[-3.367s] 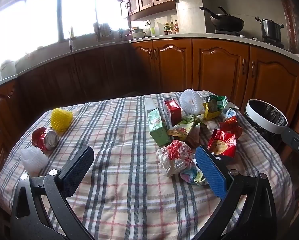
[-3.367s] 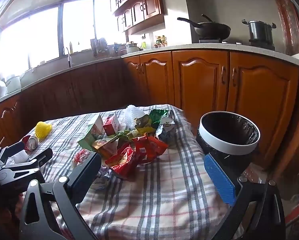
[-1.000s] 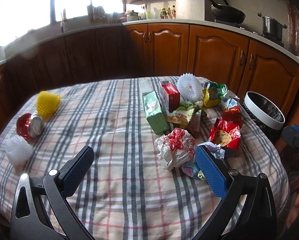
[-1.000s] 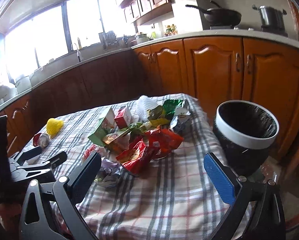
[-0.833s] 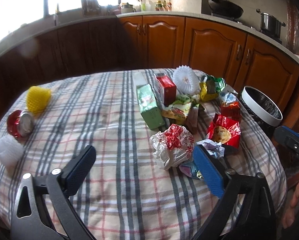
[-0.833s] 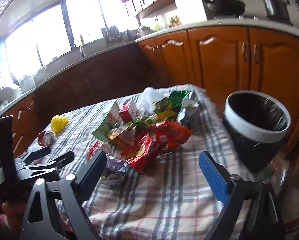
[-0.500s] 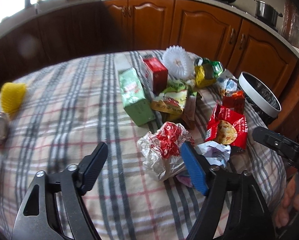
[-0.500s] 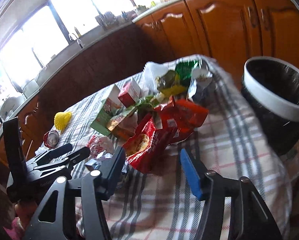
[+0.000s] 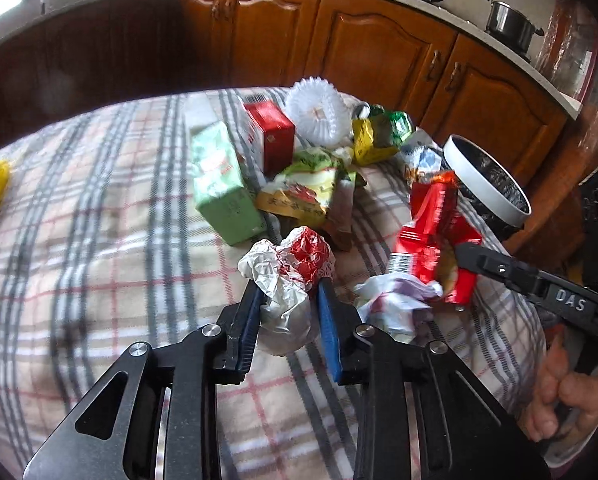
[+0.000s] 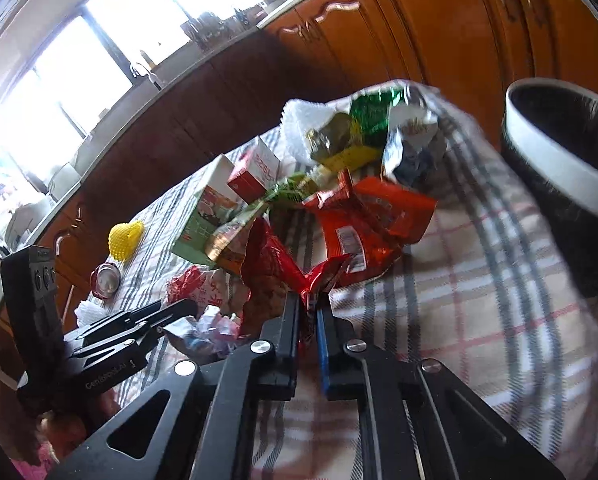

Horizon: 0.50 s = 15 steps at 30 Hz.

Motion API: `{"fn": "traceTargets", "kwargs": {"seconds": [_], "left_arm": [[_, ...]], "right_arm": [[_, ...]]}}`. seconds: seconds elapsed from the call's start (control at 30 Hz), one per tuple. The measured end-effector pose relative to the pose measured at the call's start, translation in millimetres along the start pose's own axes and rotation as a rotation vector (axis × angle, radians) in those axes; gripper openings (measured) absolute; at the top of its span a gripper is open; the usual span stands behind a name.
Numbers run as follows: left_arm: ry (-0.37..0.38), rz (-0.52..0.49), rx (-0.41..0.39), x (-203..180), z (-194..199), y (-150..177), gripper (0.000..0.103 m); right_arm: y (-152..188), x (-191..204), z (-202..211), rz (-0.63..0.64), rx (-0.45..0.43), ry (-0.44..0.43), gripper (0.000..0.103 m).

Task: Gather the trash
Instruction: 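Grasp the crumpled foil wrapper with the left tool while the right tool grasps a red snack bag, then carry both items over the black bin and open both tools to drop them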

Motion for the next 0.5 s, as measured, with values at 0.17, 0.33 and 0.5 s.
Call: {"fn": "traceTargets", "kwargs": {"seconds": [0.17, 0.33, 0.5], "left_arm": [[-0.011, 0.004, -0.062, 1, 27, -11, 0.026], [0.009, -0.038, -0.105, -15, 38, -30, 0.026], [0.069, -0.103, -0.103, -49, 32, -46, 0.026]], "right_arm": [[-5, 8, 21, 0.040, -0.053, 0.012, 0.007], [-13, 0, 46, 0.048, -0.108, 0.044, 0.007], [-21, -23, 72, 0.024, -0.165, 0.105, 0.007]]}}
Point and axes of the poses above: each gripper's, at about its wrist camera, not at the fingertips, and z roughly against the way its jaws point, x to its left, y to its underside, the point moved 2 cm from there along -z, roughly the way its jaws point, and after that the axes turned 2 degrees about -z, right-handed, at the moved point
